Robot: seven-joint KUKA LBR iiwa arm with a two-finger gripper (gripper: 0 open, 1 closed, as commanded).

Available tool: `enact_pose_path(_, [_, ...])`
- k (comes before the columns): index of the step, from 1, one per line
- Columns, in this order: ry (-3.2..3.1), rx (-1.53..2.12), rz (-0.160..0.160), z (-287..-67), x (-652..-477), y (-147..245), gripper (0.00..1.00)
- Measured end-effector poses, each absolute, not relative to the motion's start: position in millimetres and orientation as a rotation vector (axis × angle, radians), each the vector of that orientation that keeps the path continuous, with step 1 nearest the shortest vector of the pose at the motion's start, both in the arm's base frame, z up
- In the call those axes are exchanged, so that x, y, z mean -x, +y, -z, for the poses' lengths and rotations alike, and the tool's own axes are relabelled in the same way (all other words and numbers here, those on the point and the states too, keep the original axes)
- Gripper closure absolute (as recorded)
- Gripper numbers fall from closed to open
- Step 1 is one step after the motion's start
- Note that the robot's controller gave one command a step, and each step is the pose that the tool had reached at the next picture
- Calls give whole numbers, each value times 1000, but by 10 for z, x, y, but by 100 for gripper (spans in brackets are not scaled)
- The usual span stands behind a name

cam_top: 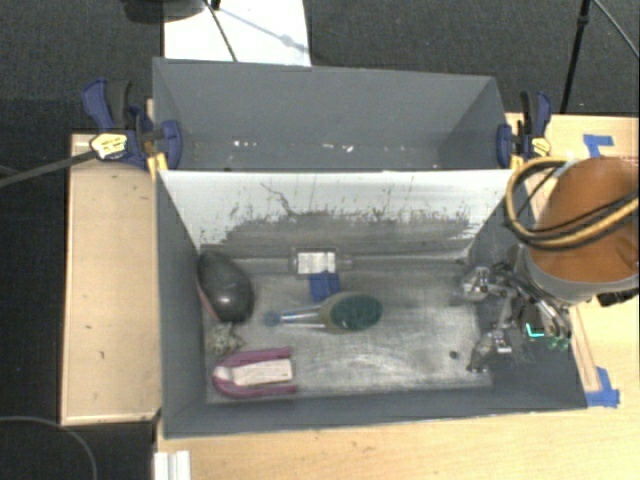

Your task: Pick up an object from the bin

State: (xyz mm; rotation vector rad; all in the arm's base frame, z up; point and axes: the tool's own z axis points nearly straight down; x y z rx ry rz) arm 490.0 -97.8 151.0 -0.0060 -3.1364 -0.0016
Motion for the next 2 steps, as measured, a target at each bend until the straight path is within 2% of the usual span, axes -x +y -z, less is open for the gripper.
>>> enact_pose_path(1, [-3149, -13, 1, -711, -5679, 36, 0])
enact_pose_path(2, [-3143, -176, 7, -1019, -5496, 1185, 0])
